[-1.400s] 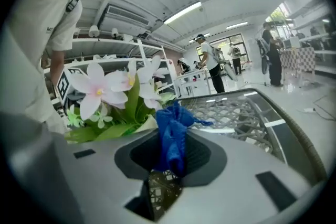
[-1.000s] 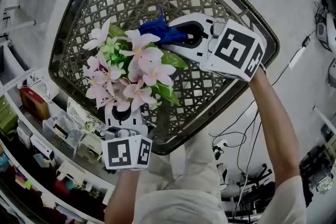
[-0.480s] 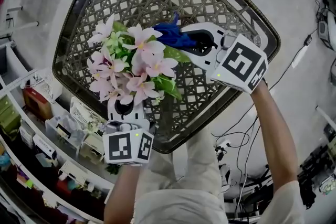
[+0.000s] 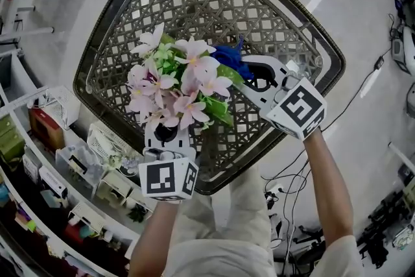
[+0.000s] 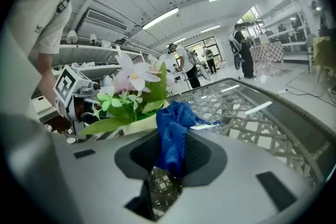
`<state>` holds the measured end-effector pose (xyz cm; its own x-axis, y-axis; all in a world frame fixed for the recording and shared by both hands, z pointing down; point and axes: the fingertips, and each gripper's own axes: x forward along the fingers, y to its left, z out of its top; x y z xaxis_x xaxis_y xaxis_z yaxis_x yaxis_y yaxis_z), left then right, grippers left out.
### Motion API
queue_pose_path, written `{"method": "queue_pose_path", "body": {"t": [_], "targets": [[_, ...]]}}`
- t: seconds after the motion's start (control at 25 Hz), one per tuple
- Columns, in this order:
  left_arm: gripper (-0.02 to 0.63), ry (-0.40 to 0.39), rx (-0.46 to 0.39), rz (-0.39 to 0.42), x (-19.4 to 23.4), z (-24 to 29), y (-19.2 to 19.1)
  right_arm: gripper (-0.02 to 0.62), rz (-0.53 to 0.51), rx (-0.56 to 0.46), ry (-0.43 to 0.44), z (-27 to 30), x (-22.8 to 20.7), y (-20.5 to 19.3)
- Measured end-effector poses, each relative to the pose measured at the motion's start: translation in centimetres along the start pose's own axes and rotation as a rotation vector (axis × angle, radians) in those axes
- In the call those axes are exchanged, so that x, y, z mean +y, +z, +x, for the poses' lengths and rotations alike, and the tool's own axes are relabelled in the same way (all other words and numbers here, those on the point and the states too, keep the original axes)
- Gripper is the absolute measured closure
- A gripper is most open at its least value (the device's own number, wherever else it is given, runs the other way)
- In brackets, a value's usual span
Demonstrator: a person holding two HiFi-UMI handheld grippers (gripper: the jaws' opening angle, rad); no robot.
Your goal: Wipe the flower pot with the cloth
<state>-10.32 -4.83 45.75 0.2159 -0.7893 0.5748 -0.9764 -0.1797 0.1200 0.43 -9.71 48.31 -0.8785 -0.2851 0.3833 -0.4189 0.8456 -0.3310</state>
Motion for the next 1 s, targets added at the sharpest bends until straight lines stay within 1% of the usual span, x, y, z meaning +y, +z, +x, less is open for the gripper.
{"method": "queue_pose_path", "body": {"t": [0.16,0.28,0.44,0.6,1.0], "targets": [[0.571,-0.016,0.000,0.003,-0.1,0.1,0.2,0.480,0.024,-0.002,-0.034,-0.5,0.6,-0.4],[0.571,-0.044,0.003,0.031,-0.2,0.1,0.2,0.480,0.047,-0.009,-0.055,-0.9,1.4,-1.0],[0.571,-0.096,0.023,0.038,-0.3,0.2,-0.1,0.480,0.058,-0.030,-0.037,-1.0,3.2,-2.0],[0.572,-0.142,0.032,0.050,-0.4,0.2,-0.1,0.480,0.046,-0.011,-0.014,-0.9,5.2,-2.9],[0.572,-0.168,0.034,0.048,-0.4,0.2,-0.1,0.480,0.044,-0.003,0.036,0.3,9.3,-3.5]]}}
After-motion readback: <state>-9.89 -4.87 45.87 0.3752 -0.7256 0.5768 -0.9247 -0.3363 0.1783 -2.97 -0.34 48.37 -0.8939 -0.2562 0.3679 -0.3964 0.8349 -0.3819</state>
